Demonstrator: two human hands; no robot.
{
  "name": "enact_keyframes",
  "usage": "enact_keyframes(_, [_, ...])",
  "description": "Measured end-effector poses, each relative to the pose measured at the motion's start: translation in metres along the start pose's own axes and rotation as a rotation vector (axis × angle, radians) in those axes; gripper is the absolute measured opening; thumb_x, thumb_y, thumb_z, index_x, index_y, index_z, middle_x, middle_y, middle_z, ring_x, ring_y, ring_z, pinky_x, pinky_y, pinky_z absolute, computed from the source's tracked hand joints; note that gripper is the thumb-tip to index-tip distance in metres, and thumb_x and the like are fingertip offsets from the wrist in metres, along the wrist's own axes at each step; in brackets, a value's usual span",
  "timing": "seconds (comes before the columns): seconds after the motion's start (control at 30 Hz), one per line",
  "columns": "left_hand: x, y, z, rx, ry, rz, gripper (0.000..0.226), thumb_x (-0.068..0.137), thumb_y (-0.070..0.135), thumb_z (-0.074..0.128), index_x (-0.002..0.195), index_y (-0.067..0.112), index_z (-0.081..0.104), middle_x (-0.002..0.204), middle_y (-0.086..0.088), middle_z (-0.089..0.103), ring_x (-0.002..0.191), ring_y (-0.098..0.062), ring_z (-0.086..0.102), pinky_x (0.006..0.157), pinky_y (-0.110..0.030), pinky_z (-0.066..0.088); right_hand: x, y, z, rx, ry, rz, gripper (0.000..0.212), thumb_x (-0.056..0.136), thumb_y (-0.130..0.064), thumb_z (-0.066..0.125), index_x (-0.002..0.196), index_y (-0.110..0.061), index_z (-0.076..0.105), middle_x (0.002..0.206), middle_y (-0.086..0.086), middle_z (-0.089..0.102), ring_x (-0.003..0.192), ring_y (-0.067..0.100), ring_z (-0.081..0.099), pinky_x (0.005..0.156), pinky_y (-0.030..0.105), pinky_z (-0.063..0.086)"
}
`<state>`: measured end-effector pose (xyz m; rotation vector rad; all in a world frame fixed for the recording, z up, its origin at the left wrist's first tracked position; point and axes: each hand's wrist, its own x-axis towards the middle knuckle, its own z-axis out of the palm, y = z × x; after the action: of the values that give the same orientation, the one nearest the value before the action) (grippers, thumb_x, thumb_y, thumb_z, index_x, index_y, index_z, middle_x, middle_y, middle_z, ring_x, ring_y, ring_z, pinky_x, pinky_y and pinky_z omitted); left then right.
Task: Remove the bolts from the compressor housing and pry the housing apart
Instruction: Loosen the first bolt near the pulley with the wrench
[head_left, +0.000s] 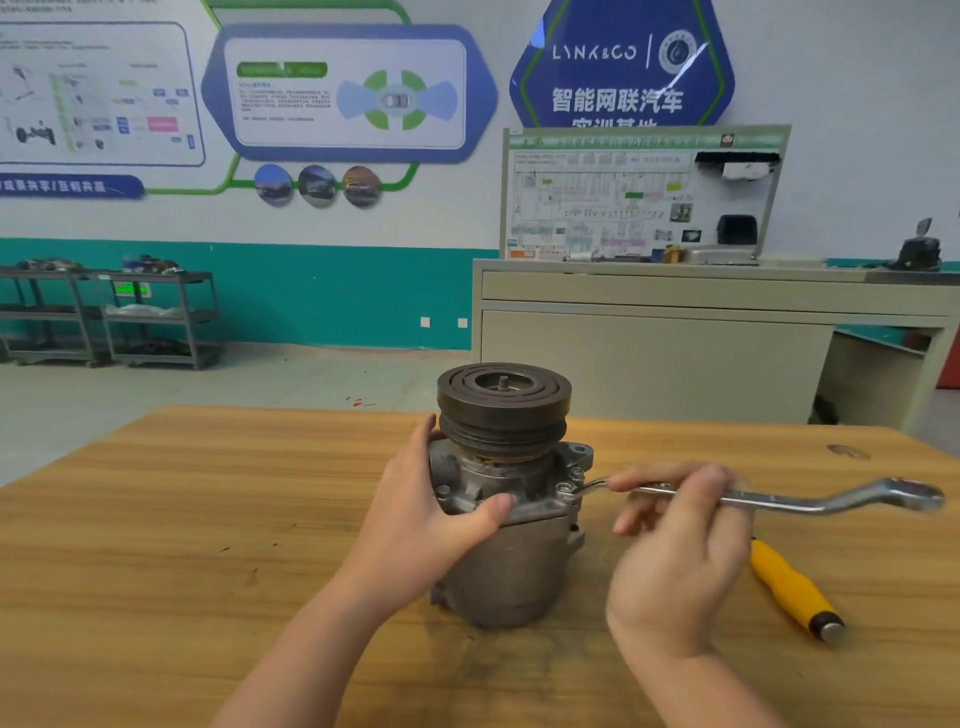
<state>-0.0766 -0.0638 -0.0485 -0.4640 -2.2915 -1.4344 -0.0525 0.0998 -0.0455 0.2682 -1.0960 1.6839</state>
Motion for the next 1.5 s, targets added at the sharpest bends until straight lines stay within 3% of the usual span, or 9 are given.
enact_keyframes(0.17, [-0.001,0.001,-0.001,-0.003,-0.008,-0.004,0.106,0.059,0.065,0.071,0.15,0.034,0.029,0.136,0.018,0.054,0.128,-0.005,0.048,0.11,-0.041,0.042,0.04,0.016,-0.017,0.302,0.057,0.806,0.03,0.106,-0.027,0.033,0.085,-0.013,0.049,0.058,0.006,0.065,0.044,0.015,0.055,0.041,0.019,0.041])
enact_keyframes(0.23, [-0.001,0.0,-0.001,0.008,-0.011,0.003,0.099,0.059,0.066,0.071,0.146,0.039,0.031,0.135,0.02,0.053,0.128,-0.004,0.048,0.11,-0.04,0.042,0.048,0.017,-0.02,0.422,0.012,0.876,0.028,0.105,-0.023,0.036,0.086,-0.01,0.052,0.066,0.009,0.069,0.052,0.017,0.064,0.047,0.022,0.051])
enact_keyframes(0.37, [-0.001,-0.001,-0.001,0.012,-0.006,0.009,0.085,0.058,0.068,0.071,0.13,0.053,0.029,0.131,0.023,0.054,0.125,-0.001,0.049,0.107,-0.034,0.043,0.048,0.007,-0.016,0.274,-0.049,0.536,0.022,0.105,-0.023,0.035,0.091,-0.015,0.049,0.07,0.007,0.071,0.054,0.016,0.064,0.048,0.023,0.052])
enact_keyframes(0.47, [0.0,-0.002,-0.001,-0.004,-0.005,0.003,0.072,0.056,0.068,0.071,0.118,0.058,0.036,0.125,0.028,0.055,0.119,0.007,0.051,0.099,-0.021,0.043,0.041,-0.002,-0.016,-0.072,-0.161,0.135,0.024,0.103,-0.032,0.038,0.085,-0.04,0.05,0.077,0.001,0.071,0.047,0.012,0.06,0.042,0.021,0.047])
enact_keyframes(0.6, [0.0,0.0,-0.002,-0.015,-0.014,0.006,0.068,0.054,0.069,0.072,0.113,0.061,0.037,0.119,0.033,0.055,0.114,0.013,0.051,0.09,-0.01,0.04,0.029,-0.008,-0.013,-0.15,-0.348,-0.065,0.013,0.095,-0.049,0.046,0.086,-0.053,0.054,0.079,-0.005,0.069,0.049,0.012,0.06,0.046,0.021,0.047])
enact_keyframes(0.87, [0.001,-0.001,-0.002,-0.024,-0.011,0.054,0.067,0.058,0.062,0.077,0.108,0.077,0.035,0.116,0.037,0.059,0.111,0.011,0.057,0.088,-0.008,0.045,0.019,-0.001,-0.016,-0.27,-0.571,-0.457,0.019,0.098,-0.034,0.056,0.091,-0.017,0.063,0.075,-0.006,0.061,0.063,0.005,0.061,0.057,0.02,0.049])
enact_keyframes(1.1, [0.002,-0.001,-0.001,-0.006,-0.003,0.06,0.068,0.057,0.063,0.074,0.115,0.053,0.04,0.114,0.033,0.061,0.111,0.008,0.056,0.09,-0.008,0.043,-0.003,0.008,-0.011,-0.394,-0.687,-0.712,0.023,0.104,-0.032,0.041,0.097,-0.015,0.053,0.086,-0.001,0.057,0.075,0.011,0.055,0.067,0.018,0.046])
enact_keyframes(1.33, [0.0,0.001,-0.003,-0.013,-0.025,0.021,0.068,0.07,0.042,0.085,0.114,0.056,0.035,0.125,0.022,0.057,0.119,0.001,0.053,0.102,-0.025,0.043,-0.004,0.003,-0.003,0.075,-0.072,0.049,0.015,0.101,-0.02,0.031,0.094,-0.024,0.043,0.068,0.0,0.063,0.043,0.013,0.047,0.046,0.018,0.04])
enact_keyframes(1.5, [0.0,0.001,-0.004,-0.041,-0.036,0.015,0.067,0.064,0.051,0.081,0.115,0.056,0.037,0.125,0.021,0.058,0.118,0.0,0.054,0.102,-0.027,0.045,0.033,0.011,-0.013,0.309,0.026,0.607,0.02,0.106,-0.02,0.034,0.093,-0.015,0.049,0.06,0.005,0.064,0.044,0.016,0.057,0.041,0.02,0.044])
